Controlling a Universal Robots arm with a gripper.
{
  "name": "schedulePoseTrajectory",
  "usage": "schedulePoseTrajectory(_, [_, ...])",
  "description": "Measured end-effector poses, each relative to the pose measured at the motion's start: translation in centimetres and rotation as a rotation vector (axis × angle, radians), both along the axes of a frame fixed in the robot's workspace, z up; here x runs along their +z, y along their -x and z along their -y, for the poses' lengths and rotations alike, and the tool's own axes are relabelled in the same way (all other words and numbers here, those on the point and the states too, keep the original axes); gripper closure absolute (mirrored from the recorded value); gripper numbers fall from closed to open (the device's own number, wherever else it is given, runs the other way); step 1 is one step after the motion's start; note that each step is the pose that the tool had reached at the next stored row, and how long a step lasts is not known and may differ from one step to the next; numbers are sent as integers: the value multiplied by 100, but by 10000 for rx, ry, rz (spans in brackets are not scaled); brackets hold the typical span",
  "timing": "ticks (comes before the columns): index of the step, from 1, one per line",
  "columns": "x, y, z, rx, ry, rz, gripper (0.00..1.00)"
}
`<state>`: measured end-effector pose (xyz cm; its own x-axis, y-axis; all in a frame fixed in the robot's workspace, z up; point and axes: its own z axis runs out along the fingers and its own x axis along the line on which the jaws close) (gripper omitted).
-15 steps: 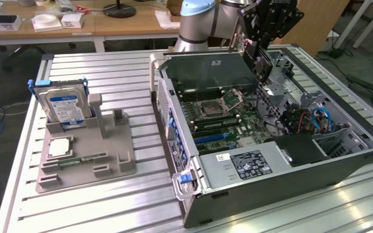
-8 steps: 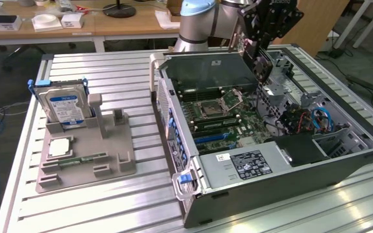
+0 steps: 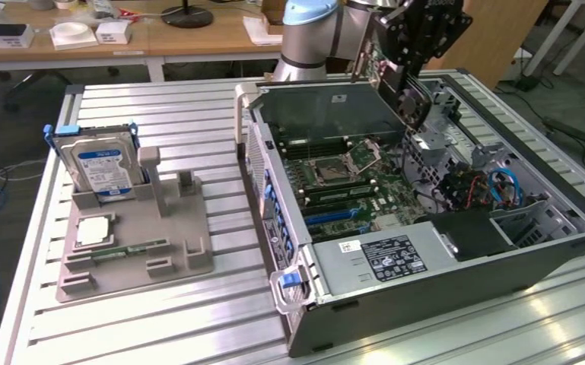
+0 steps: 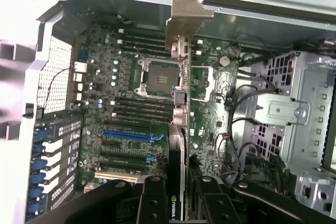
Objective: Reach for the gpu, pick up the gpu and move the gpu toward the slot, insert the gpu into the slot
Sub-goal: 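Insert the gpu into the slot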
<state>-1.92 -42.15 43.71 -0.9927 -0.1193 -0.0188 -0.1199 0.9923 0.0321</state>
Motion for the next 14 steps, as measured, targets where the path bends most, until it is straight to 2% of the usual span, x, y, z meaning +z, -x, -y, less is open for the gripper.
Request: schedulePoseTrajectory(14, [-5,0,0,2427,0,0,74])
